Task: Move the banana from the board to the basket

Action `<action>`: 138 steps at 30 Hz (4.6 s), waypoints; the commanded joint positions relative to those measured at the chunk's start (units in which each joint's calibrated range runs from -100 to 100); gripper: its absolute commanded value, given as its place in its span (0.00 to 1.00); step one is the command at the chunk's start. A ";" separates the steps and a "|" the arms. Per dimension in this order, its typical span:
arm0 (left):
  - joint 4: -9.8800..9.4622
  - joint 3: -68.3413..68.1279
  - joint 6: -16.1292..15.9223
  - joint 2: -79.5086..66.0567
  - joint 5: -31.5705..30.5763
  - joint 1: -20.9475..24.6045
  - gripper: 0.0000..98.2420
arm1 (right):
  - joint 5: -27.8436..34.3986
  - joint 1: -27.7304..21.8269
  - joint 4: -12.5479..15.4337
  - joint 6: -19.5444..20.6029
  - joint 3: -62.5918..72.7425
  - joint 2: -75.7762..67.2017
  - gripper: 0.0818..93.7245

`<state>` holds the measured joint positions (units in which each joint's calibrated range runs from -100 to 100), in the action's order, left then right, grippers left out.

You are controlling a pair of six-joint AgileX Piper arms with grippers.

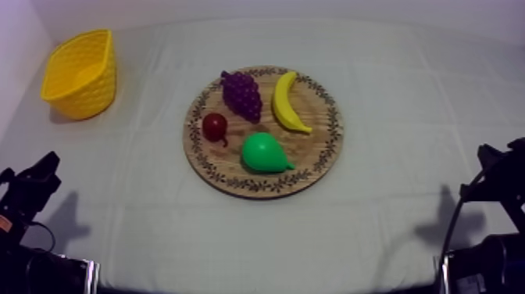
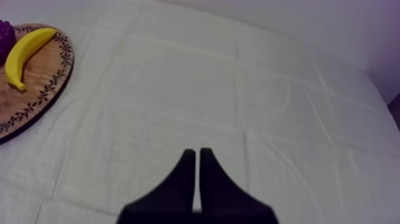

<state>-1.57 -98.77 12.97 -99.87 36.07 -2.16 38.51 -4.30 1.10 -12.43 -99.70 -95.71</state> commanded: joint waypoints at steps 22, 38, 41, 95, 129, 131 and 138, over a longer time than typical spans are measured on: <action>2.68 46.61 -7.83 36.58 8.50 -3.02 0.00 | -0.04 0.01 0.00 0.00 0.03 -0.04 0.01; -5.25 78.51 0.31 68.71 19.68 -20.50 0.00 | -0.04 0.01 0.00 0.01 0.03 -0.04 0.01; -5.80 81.13 1.95 73.66 20.45 -23.27 0.00 | -0.04 0.01 0.00 0.00 0.03 -0.04 0.01; -4.89 135.64 11.90 129.62 55.66 -31.77 0.64 | -0.04 0.01 0.00 0.00 0.03 -0.04 0.01; 2.81 153.65 10.24 156.47 63.70 -28.30 0.68 | -0.04 0.01 -0.05 0.00 0.03 -0.04 0.01; 3.49 155.87 9.97 158.30 63.73 -28.03 0.68 | -0.04 0.01 -0.05 0.00 0.03 -0.04 0.01; 5.66 159.89 9.72 163.33 63.77 -27.20 0.68 | -0.04 0.01 -0.05 0.00 0.03 -0.04 0.01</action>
<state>4.01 60.90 22.67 62.88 99.81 -29.38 38.44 -4.30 1.10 -12.42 -99.70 -95.71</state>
